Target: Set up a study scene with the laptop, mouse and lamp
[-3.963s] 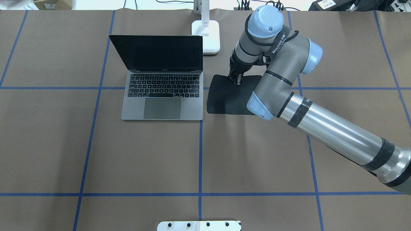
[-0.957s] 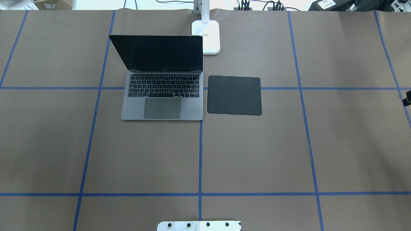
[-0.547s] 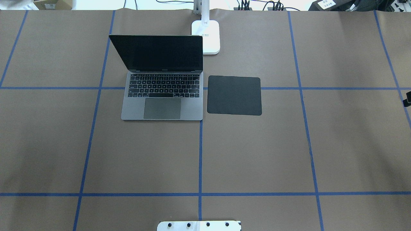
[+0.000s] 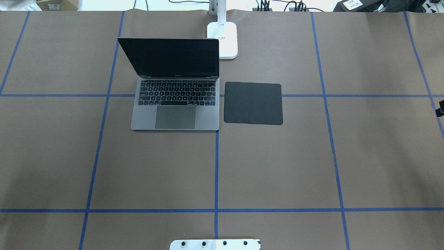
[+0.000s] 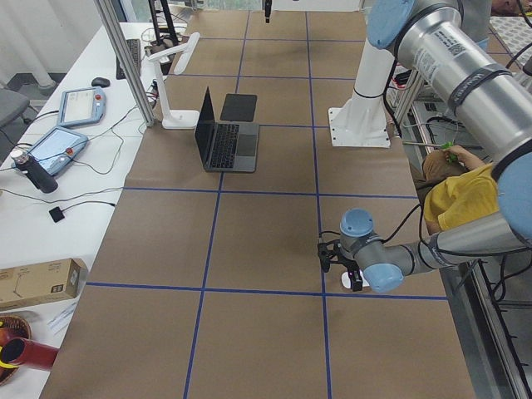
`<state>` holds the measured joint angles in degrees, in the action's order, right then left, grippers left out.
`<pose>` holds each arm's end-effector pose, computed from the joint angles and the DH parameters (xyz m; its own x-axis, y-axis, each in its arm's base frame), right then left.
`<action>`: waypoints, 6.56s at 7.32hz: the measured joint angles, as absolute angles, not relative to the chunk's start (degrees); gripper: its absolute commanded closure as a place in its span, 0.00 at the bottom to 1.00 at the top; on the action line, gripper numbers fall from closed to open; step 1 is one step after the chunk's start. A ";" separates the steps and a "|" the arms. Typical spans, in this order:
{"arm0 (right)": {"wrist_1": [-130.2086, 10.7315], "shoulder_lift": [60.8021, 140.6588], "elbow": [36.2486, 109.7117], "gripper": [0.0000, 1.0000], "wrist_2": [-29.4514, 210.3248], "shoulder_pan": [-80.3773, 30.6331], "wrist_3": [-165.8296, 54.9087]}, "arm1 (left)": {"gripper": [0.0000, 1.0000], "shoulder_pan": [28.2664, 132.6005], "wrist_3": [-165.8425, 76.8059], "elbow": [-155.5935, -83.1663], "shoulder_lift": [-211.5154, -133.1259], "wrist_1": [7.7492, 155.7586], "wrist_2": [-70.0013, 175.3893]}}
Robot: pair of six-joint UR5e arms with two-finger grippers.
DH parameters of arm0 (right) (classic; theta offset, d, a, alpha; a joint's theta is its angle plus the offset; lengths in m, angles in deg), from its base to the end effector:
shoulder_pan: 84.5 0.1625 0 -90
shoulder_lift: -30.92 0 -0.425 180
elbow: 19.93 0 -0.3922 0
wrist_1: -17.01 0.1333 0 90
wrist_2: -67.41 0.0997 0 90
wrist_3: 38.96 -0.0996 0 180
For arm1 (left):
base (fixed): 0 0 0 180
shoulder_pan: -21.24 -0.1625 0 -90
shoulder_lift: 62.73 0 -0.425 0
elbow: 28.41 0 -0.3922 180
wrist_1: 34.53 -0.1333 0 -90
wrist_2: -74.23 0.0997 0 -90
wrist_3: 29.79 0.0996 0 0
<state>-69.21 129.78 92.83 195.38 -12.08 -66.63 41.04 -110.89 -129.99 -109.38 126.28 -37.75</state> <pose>-0.0625 -0.4356 0.5327 0.7492 0.0532 0.6602 -0.0679 0.9977 -0.0032 0.1343 -0.1504 0.6870 0.7363 -0.1126 -0.6673 -0.0219 0.9816 -0.1898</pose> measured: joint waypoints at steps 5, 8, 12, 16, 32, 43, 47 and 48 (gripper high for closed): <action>-69.13 129.72 92.82 0.00 195.38 -12.08 -66.64 | 0.00 26.54 -119.52 -129.23 -106.50 131.33 -32.07; -69.12 129.58 92.76 0.00 195.31 -12.08 -66.70 | 0.00 26.03 -118.56 -125.72 -108.39 134.69 -32.03; -69.12 129.37 92.75 0.00 195.30 -12.15 -66.73 | 0.10 25.93 -118.47 -123.24 -109.61 136.03 -32.03; -69.12 129.28 92.77 0.00 195.21 -12.09 -66.73 | 0.63 25.90 -118.39 -122.74 -110.69 136.15 -32.03; -69.10 129.43 92.41 0.00 195.40 -12.08 -66.67 | 1.00 43.53 -103.94 -149.65 -119.33 105.37 -42.16; -69.46 129.26 91.80 0.00 195.47 -12.08 -66.64 | 1.00 51.11 -97.86 -117.48 -208.14 40.95 -40.91; -69.70 129.40 91.70 0.00 195.47 -12.08 -66.64 | 1.00 53.05 -95.97 -84.44 -225.64 55.31 -38.86; -69.73 129.43 91.67 0.00 195.47 -12.08 -66.64 | 0.86 53.66 -95.60 -80.42 -226.66 58.01 -38.49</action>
